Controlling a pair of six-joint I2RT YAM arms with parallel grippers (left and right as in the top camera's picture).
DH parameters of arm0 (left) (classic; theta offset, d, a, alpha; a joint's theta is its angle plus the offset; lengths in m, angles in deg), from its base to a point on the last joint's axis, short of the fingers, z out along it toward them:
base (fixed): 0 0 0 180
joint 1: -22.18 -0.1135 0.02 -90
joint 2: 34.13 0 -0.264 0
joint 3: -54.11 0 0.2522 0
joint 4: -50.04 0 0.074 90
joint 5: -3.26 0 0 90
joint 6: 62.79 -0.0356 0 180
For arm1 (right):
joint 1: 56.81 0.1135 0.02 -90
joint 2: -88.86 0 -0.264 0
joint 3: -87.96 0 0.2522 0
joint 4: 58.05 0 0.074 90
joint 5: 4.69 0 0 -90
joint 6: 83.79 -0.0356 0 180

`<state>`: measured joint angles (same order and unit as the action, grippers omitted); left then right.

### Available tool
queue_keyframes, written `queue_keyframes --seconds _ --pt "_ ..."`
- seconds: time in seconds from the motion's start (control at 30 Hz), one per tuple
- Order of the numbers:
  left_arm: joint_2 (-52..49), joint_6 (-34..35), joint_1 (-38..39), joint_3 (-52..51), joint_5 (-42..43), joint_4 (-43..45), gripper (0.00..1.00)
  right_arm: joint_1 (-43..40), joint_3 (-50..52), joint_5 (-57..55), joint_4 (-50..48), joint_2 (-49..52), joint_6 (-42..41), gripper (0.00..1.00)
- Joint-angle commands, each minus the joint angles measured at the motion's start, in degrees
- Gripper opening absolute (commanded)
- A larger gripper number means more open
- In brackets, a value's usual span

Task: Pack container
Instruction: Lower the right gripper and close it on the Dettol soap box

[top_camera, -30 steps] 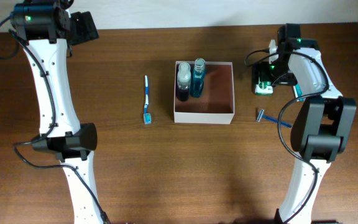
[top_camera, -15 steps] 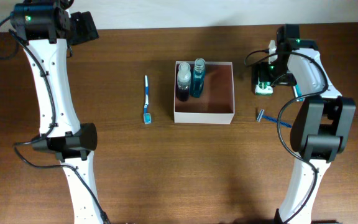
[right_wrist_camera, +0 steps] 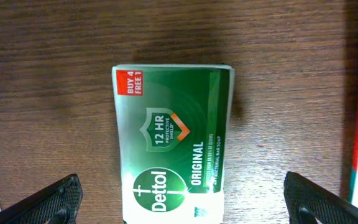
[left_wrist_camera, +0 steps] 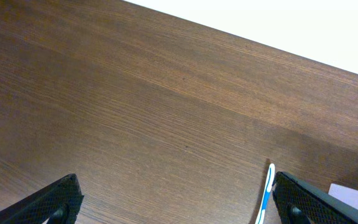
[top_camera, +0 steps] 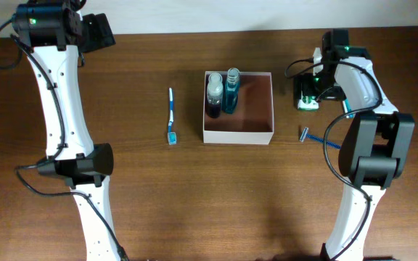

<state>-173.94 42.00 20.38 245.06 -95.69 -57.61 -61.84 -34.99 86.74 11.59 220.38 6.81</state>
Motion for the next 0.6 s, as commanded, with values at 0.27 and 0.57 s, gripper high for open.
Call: queue_keyframes --seconds 0.27,0.57 --pt "1.81 0.59 -0.24 -0.09 0.2 -0.07 0.99 2.16 1.6 -3.65 -1.81 1.09 -0.26 0.98" --pt "1.81 0.59 -0.24 -0.09 0.2 -0.07 0.99 2.34 3.56 -3.67 -4.39 1.09 -0.24 0.98"
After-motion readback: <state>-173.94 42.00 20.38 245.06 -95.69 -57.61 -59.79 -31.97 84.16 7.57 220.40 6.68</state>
